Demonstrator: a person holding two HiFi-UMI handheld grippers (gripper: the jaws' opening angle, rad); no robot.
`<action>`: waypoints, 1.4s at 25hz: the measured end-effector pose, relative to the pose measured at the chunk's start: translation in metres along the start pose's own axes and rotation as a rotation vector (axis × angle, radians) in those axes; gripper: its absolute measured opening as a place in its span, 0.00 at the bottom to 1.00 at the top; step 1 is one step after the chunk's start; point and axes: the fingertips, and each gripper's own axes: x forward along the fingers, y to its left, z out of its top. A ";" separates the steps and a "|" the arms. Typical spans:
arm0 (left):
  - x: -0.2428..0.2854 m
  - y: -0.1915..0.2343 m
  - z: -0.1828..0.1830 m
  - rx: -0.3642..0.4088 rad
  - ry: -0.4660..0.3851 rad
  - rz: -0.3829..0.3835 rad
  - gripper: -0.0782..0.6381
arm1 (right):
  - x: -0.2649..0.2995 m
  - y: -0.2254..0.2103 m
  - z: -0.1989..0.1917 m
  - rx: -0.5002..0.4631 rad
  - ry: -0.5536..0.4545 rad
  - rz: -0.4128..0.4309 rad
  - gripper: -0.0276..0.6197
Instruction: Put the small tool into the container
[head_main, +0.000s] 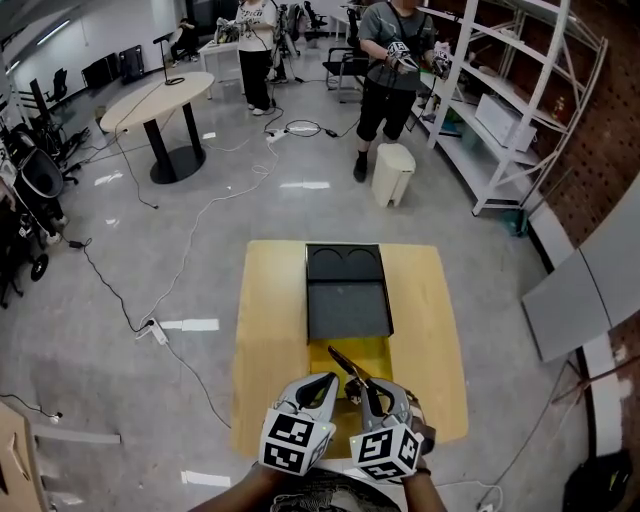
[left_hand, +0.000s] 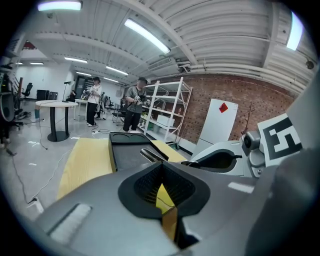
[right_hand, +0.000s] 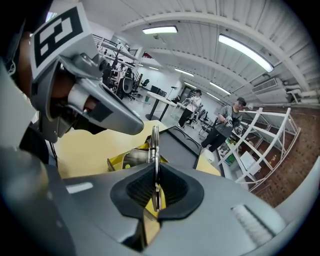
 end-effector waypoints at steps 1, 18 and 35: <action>0.004 0.006 0.002 -0.001 0.004 -0.001 0.13 | 0.008 -0.001 0.002 -0.016 0.005 0.003 0.05; 0.023 0.088 0.014 -0.016 0.008 0.019 0.13 | 0.122 0.019 0.006 -0.392 0.156 0.048 0.06; 0.008 0.114 0.011 -0.025 0.001 0.030 0.13 | 0.155 0.057 0.017 -0.446 0.161 0.074 0.06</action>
